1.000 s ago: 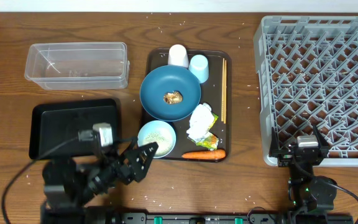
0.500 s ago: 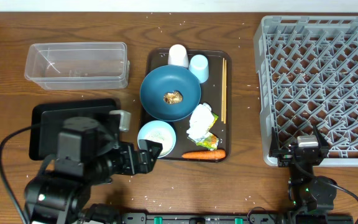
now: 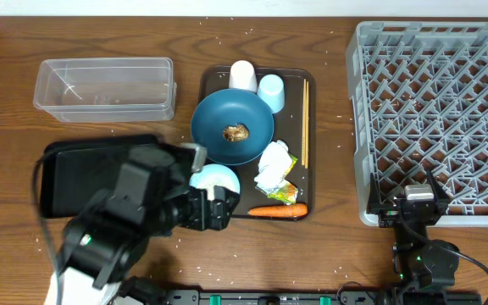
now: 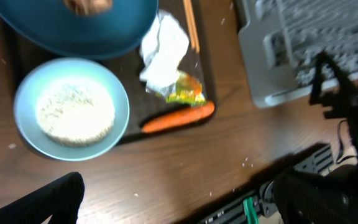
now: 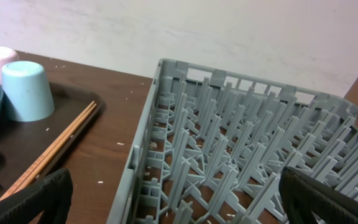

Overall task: Sort waste into correct bins and load items into the dishwasher rack
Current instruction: 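Move the left gripper toward the light-blue rice bowl, then grasp the rim of the light-blue rice bowl with the left gripper, then carry the rice bowl left over the black tray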

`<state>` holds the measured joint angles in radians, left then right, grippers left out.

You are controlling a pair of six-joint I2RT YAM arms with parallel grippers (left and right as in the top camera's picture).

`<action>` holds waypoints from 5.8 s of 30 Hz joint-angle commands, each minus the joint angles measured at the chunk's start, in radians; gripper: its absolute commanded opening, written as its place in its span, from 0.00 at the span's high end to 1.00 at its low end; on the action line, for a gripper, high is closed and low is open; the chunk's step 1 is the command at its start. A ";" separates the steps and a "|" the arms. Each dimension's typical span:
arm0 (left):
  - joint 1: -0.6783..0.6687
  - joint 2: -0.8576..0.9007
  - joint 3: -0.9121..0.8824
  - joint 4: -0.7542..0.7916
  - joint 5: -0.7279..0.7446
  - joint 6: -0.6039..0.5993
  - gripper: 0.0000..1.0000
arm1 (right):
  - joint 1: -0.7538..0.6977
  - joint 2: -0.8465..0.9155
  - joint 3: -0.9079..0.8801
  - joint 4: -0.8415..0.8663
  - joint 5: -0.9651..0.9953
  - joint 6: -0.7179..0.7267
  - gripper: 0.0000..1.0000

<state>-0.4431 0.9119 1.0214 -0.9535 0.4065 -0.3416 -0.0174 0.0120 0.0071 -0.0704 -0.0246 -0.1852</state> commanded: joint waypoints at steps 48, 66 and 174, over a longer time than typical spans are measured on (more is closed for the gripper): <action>-0.260 0.735 0.008 0.231 -0.479 -0.318 0.02 | -0.008 -0.006 -0.001 -0.005 0.009 0.005 0.01; -0.260 0.735 -0.098 0.339 -0.505 -0.307 0.12 | -0.008 -0.006 -0.001 -0.005 0.009 0.005 0.01; 0.469 0.315 -0.184 0.447 -0.090 -0.127 0.94 | -0.008 -0.006 -0.001 -0.005 0.009 0.004 0.01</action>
<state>-0.0463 1.2175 0.8417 -0.5240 0.1738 -0.5262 -0.0174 0.0120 0.0071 -0.0704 -0.0246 -0.1848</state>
